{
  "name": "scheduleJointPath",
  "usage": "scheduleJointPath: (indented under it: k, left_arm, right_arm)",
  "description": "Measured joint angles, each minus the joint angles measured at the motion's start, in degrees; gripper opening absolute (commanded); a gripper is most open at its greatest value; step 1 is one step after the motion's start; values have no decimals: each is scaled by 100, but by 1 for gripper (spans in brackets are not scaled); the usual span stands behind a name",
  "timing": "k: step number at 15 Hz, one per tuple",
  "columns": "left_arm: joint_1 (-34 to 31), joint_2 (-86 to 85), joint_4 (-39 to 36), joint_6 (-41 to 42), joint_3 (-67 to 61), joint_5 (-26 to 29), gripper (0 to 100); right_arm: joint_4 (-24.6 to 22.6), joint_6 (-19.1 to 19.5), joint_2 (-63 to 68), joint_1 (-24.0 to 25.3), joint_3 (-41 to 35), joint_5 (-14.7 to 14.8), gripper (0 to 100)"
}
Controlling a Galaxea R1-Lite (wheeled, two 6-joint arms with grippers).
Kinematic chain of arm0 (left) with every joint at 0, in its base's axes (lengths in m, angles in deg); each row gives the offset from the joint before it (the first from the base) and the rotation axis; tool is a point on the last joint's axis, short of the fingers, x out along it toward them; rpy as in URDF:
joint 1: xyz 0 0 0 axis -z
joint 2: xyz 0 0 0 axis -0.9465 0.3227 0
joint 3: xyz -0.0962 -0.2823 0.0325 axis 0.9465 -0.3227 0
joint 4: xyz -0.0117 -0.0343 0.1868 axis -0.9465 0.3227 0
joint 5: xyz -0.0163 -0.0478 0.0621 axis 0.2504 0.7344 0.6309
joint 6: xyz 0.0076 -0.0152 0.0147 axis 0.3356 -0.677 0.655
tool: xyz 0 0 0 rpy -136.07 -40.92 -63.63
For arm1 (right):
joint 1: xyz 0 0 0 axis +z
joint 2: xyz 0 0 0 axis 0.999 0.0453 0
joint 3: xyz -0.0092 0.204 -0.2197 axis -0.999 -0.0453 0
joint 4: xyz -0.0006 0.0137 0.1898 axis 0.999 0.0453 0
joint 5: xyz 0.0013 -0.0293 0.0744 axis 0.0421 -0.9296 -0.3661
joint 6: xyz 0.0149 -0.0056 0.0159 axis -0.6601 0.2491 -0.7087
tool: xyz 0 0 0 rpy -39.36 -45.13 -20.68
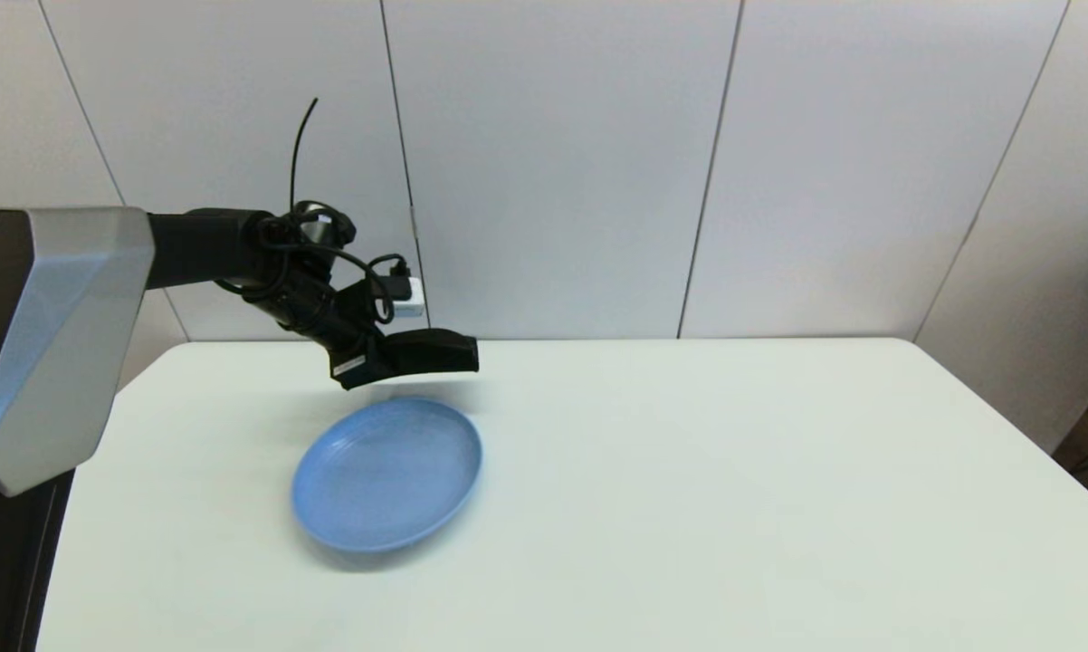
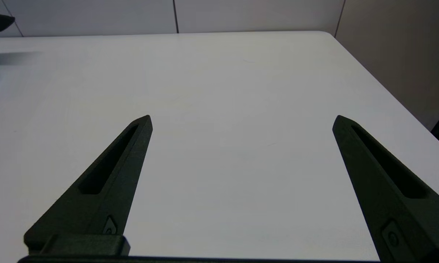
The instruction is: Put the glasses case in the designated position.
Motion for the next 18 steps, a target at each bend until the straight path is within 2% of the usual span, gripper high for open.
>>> scheduleJointPath:
  k: [11,14,18]
  left_arm:
    - [-28,-235,50,-210,6,0,100]
    - [-37,-736,276,-642,-54,-4,100]
    - [-44,-1941,444,-1640,-689,-174,100]
  right_arm:
    - [-2,0,0,0,0,1,100]
    - [0,2,0,0,0,1,100]
    - [0,2,0,0,0,-5,100]
